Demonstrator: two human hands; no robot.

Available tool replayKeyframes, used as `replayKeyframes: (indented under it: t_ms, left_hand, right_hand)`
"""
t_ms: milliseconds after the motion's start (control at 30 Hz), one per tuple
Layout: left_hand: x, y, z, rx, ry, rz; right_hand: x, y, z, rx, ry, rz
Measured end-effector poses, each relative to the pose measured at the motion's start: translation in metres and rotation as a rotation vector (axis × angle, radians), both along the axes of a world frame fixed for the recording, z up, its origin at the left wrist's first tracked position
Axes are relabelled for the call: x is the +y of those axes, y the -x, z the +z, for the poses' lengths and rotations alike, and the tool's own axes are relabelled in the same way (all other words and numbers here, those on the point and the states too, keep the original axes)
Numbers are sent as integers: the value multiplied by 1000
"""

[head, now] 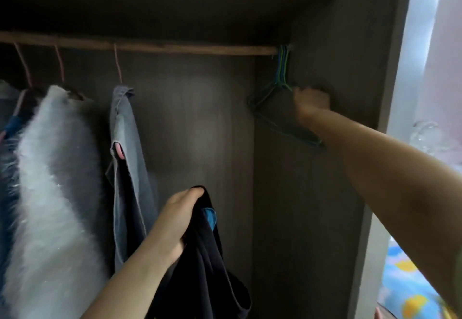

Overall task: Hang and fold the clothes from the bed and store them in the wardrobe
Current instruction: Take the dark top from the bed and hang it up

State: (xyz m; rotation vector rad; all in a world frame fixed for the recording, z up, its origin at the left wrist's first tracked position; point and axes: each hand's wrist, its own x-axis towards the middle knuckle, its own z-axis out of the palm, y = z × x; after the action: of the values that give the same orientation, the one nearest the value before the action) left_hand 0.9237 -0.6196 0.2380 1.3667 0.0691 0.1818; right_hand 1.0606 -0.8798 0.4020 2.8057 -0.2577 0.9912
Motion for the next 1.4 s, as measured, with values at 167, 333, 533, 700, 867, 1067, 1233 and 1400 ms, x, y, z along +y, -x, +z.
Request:
replayKeyframes:
  t_ms: [167, 333, 533, 700, 867, 1067, 1233, 1400]
  left_hand:
    - [5, -17, -5, -24, 5, -13]
    - [5, -32, -12, -13, 8, -35]
    - [12, -52, -21, 52, -84, -69]
    - [12, -55, -40, 174, -153, -146]
    - [20, -54, -54, 310, -142, -112]
    - [12, -47, -55, 428, -56, -150]
    - [52, -55, -37, 383, -35, -12]
    - [100, -71, -32, 235, -249, 221]
  right_hand:
    - [2, -19, 1, -101, -20, 66]
    - [17, -20, -14, -223, -359, 253]
    - [50, 5, -127, -369, -999, 662]
    - [55, 34, -179, -49, -1694, 889]
    - [53, 71, -205, -131, -2023, 1037]
    - [86, 92, -253, -194, -2370, 932]
    - [106, 107, -318, 73, -1998, 838]
    - [76, 120, -314, 623, -1390, 907]
